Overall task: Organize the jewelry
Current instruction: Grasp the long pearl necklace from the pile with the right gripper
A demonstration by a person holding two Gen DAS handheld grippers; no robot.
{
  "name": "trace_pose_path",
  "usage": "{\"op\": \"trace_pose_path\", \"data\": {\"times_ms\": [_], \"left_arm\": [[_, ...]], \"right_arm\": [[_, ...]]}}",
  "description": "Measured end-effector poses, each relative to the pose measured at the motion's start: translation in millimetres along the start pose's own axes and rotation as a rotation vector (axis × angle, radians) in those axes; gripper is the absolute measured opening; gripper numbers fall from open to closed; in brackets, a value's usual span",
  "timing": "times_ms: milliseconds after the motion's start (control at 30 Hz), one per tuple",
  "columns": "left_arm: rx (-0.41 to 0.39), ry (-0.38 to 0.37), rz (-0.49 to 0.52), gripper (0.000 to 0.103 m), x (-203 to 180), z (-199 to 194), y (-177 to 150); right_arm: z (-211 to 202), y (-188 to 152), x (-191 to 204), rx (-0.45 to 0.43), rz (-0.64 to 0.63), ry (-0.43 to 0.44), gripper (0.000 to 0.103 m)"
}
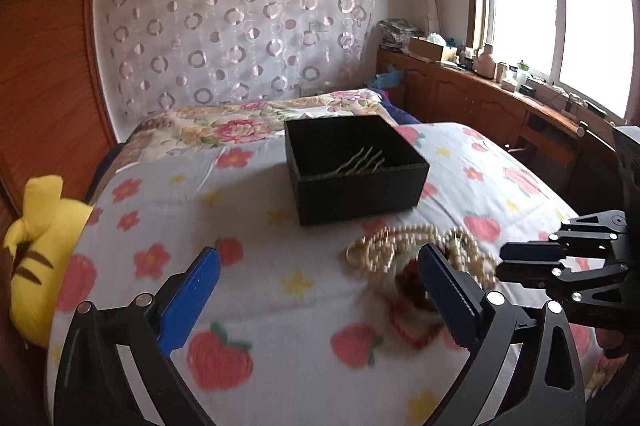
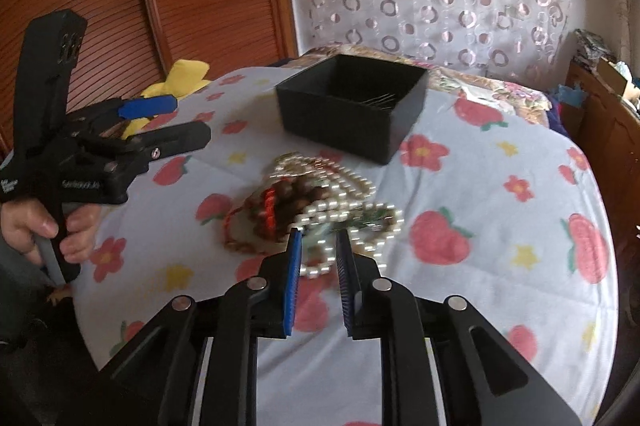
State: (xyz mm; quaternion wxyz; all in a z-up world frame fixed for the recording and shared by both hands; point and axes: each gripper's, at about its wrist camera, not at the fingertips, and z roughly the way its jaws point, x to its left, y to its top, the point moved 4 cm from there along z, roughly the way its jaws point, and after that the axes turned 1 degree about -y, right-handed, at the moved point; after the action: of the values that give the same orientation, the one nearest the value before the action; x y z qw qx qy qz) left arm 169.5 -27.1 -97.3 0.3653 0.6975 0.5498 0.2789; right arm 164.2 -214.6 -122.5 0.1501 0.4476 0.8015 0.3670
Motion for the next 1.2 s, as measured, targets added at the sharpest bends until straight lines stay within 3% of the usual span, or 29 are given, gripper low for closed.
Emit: {"op": "trace_pose_path", "data": {"times_ms": [133,567,600,633,1200], "left_arm": [[-0.002,-0.012,-0.009,0.095,5,-15,-10],[0.010,-0.032,-0.029,0.095,8,-25,-24],[0.010,-0.032,-0.028,0.095,7,-25,-24],[0.012,-0.032,-0.027,0.095,6,-25,-25],[0.076,-0.035,-0.011,0.095,-5,-13,-42]], "right_arm": [[6,-1,14,0.016,-0.019,0.022,0.020],[25,-7,20,0.087,-0.079,-0.050,0.022],[25,-8,20,0.088,-0.087,-0.052,0.011],[24,-8,20,0.088,-0.094,-0.053,0.009],[-71,40,-8,-0.169,-0.055,-0.098,0.008]]}}
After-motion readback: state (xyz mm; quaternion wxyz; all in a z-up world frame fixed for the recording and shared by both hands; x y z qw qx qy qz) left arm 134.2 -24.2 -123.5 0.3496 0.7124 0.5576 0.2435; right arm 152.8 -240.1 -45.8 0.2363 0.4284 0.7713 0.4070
